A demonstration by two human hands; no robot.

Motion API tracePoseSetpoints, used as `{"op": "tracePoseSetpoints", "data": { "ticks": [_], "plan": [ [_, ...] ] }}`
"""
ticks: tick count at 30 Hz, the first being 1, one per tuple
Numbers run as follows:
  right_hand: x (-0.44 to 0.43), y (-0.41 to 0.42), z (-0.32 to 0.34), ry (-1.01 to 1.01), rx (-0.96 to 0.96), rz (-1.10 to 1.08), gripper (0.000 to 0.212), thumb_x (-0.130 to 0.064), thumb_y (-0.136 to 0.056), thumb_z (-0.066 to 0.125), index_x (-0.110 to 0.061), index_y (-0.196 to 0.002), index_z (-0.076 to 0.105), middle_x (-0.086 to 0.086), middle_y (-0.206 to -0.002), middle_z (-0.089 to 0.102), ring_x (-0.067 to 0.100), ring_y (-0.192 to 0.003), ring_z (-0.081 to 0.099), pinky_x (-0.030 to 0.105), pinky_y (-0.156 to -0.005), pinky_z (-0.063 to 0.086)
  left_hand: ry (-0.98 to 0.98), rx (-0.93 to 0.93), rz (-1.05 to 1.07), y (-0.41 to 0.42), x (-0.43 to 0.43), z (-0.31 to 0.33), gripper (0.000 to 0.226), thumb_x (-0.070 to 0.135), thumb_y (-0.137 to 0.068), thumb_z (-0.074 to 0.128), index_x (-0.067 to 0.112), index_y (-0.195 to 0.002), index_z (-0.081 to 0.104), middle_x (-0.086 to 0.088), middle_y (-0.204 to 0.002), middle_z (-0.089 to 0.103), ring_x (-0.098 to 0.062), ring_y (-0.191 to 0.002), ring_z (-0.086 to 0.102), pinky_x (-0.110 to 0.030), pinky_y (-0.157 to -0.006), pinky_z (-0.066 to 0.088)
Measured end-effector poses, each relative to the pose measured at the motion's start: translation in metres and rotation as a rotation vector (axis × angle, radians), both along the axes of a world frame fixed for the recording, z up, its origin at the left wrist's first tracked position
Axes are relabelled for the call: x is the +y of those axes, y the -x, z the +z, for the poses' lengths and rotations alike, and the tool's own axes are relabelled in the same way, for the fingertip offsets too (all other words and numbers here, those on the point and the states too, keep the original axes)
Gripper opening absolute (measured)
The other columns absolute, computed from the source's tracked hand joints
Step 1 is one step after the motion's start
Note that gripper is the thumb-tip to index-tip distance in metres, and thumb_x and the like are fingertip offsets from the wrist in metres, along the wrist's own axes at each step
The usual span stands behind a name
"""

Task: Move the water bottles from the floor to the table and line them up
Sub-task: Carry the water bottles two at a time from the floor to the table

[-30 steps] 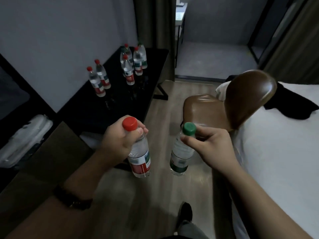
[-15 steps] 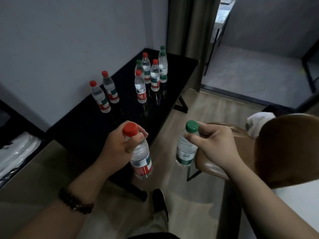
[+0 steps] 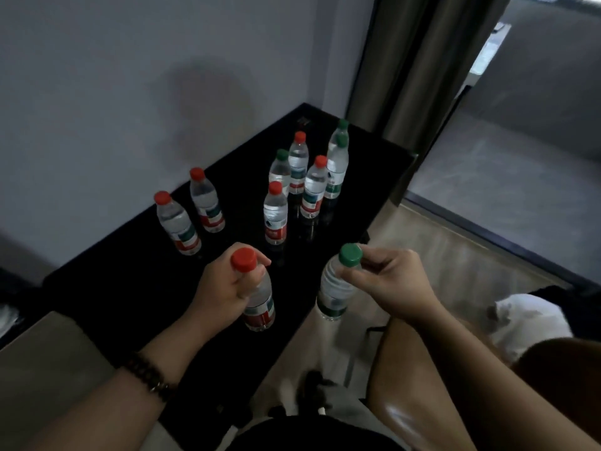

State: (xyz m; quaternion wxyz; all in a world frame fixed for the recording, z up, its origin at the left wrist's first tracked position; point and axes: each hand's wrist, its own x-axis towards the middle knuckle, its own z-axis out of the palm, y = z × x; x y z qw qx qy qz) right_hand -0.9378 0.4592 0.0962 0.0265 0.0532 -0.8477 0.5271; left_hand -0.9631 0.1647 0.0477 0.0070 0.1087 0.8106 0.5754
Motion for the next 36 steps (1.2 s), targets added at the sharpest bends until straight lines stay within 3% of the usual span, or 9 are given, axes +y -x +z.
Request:
{"op": "tracePoseSetpoints", "data": {
  "ticks": [3, 7, 11, 13, 17, 23, 28, 33, 36],
  "plan": [
    [0.003, 0.059, -0.004, -0.069, 0.000, 0.167, 0.030, -0.036, -0.084, 0.085, -0.049, -0.109, 0.077, -0.014, -0.100, 0.080, 0.012, -0.096, 0.077, 0.039, -0.084, 0.062, -0.004, -0.004, 0.063, 0.028, 0.001, -0.013, 0.016, 0.042, -0.091, 0.063, 0.034, -0.104, 0.069, 0.008, -0.107, 0.074, -0.014, -0.105, 0.070, -0.038, -0.090, 0.054],
    [0.011, 0.139, -0.033, -0.080, -0.052, 0.341, 0.039, -0.031, -0.083, 0.086, -0.025, -0.120, 0.078, -0.016, -0.109, 0.078, 0.002, -0.101, 0.074, 0.033, -0.091, 0.062, 0.116, 0.032, 0.138, 0.056, 0.012, -0.029, 0.018, 0.036, -0.092, 0.063, 0.035, -0.109, 0.068, 0.019, -0.119, 0.071, 0.000, -0.125, 0.060, -0.026, -0.101, 0.043],
    [0.014, 0.213, -0.061, -0.100, -0.037, 0.531, 0.030, -0.044, -0.080, 0.084, -0.058, -0.105, 0.073, -0.014, -0.097, 0.080, 0.006, -0.091, 0.076, 0.031, -0.083, 0.062, 0.175, -0.010, 0.284, 0.079, 0.027, -0.043, 0.021, 0.035, -0.092, 0.066, 0.034, -0.114, 0.069, 0.020, -0.118, 0.070, -0.005, -0.115, 0.065, -0.027, -0.096, 0.048],
    [0.013, 0.245, -0.073, -0.129, -0.016, 0.631, 0.033, -0.048, -0.080, 0.081, -0.065, -0.106, 0.069, -0.020, -0.090, 0.077, -0.001, -0.082, 0.073, 0.021, -0.076, 0.059, 0.175, -0.054, 0.374, 0.088, 0.036, -0.048, 0.025, 0.035, -0.092, 0.067, 0.035, -0.117, 0.068, 0.021, -0.121, 0.070, -0.005, -0.117, 0.065, -0.031, -0.099, 0.048],
    [0.016, 0.285, -0.097, -0.140, 0.018, 0.765, 0.046, -0.041, -0.083, 0.083, -0.042, -0.125, 0.064, -0.043, -0.099, 0.068, -0.016, -0.093, 0.067, 0.001, -0.078, 0.046, 0.173, -0.107, 0.472, 0.100, 0.054, -0.057, 0.028, 0.034, -0.092, 0.066, 0.037, -0.119, 0.066, 0.020, -0.126, 0.069, -0.003, -0.121, 0.063, -0.026, -0.103, 0.049],
    [0.021, 0.318, -0.123, -0.156, 0.091, 0.849, 0.038, -0.034, -0.082, 0.085, -0.029, -0.118, 0.075, -0.024, -0.096, 0.075, -0.004, -0.088, 0.072, 0.019, -0.076, 0.057, 0.236, -0.151, 0.536, 0.110, 0.069, -0.059, 0.028, 0.043, -0.093, 0.064, 0.040, -0.121, 0.065, 0.021, -0.122, 0.067, -0.003, -0.118, 0.064, -0.017, -0.099, 0.048],
    [0.020, 0.328, -0.128, -0.146, 0.085, 0.855, 0.044, -0.033, -0.082, 0.085, -0.026, -0.124, 0.074, -0.042, -0.091, 0.066, -0.010, -0.089, 0.069, 0.009, -0.076, 0.052, 0.262, -0.253, 0.556, 0.113, 0.070, -0.065, 0.029, 0.046, -0.092, 0.067, 0.044, -0.121, 0.063, 0.025, -0.114, 0.066, 0.003, -0.109, 0.064, -0.018, -0.087, 0.048],
    [0.018, 0.332, -0.124, -0.166, 0.055, 0.865, 0.044, -0.040, -0.082, 0.083, -0.031, -0.123, 0.073, -0.021, -0.092, 0.075, -0.001, -0.086, 0.071, 0.024, -0.074, 0.058, 0.248, -0.268, 0.574, 0.115, 0.072, -0.071, 0.034, 0.052, -0.089, 0.065, 0.043, -0.121, 0.062, 0.025, -0.114, 0.065, 0.002, -0.109, 0.064, -0.023, -0.088, 0.050],
    [0.018, 0.332, -0.120, -0.199, 0.084, 0.881, 0.035, -0.036, -0.084, 0.082, -0.031, -0.117, 0.072, -0.017, -0.096, 0.075, -0.002, -0.090, 0.070, 0.023, -0.076, 0.058, 0.251, -0.255, 0.581, 0.114, 0.074, -0.076, 0.034, 0.055, -0.088, 0.064, 0.043, -0.119, 0.063, 0.024, -0.115, 0.066, 0.000, -0.110, 0.065, -0.025, -0.091, 0.051]
  ]
}}
